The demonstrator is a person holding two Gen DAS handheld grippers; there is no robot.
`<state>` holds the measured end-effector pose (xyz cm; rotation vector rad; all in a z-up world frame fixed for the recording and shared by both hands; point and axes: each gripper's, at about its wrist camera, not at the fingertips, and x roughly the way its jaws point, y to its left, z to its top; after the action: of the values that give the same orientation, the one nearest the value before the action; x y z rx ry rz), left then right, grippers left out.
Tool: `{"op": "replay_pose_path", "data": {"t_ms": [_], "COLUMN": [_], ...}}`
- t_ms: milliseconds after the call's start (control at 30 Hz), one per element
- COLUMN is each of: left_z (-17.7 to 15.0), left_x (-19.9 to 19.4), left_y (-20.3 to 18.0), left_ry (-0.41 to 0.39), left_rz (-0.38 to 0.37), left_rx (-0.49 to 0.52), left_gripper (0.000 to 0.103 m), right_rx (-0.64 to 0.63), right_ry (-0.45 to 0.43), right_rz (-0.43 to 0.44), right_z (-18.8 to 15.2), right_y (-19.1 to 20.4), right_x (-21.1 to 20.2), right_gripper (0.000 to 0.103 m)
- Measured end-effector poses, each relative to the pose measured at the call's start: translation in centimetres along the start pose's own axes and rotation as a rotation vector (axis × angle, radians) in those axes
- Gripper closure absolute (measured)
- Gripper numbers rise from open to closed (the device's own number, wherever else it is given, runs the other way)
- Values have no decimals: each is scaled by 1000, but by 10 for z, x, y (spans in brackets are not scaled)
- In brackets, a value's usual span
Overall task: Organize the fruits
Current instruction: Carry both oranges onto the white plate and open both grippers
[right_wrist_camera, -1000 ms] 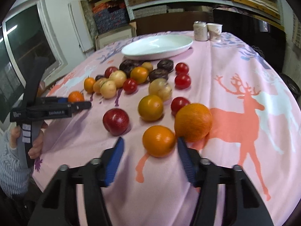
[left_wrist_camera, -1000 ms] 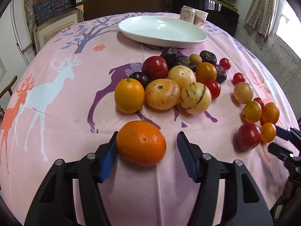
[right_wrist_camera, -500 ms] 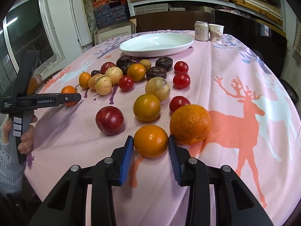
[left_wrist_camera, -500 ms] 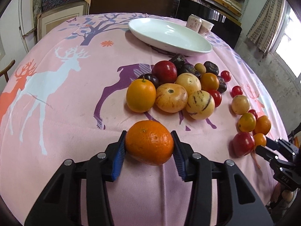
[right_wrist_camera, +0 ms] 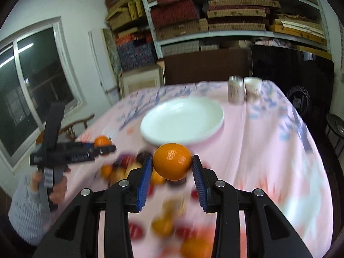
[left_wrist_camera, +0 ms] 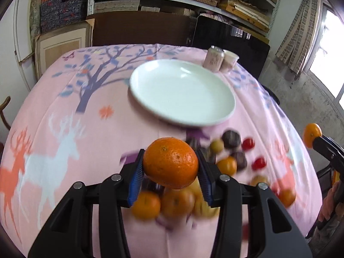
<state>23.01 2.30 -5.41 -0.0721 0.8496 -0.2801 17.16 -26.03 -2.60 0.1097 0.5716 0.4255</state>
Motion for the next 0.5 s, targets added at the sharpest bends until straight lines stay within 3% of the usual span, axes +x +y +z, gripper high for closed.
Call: {"op": "replay_pose_path", "data": {"t_ms": [100, 200, 433, 500], "left_z": [36, 59, 72, 71], "left_x": [33, 64, 114, 115], "left_y": [-1, -1, 3, 1], "left_ry": [18, 49, 125, 125], "left_rz": [4, 12, 8, -3], "left_rx": [-17, -22, -7, 5], "left_gripper": [58, 58, 58, 52], "right_rx": [29, 49, 42, 29], "right_ry": [39, 108, 247, 249], "right_rz": [14, 18, 19, 10], "right_z": [37, 54, 55, 52], "right_y": [-17, -30, -39, -36], "right_x": [55, 108, 182, 186], "right_gripper": [65, 65, 63, 53]}}
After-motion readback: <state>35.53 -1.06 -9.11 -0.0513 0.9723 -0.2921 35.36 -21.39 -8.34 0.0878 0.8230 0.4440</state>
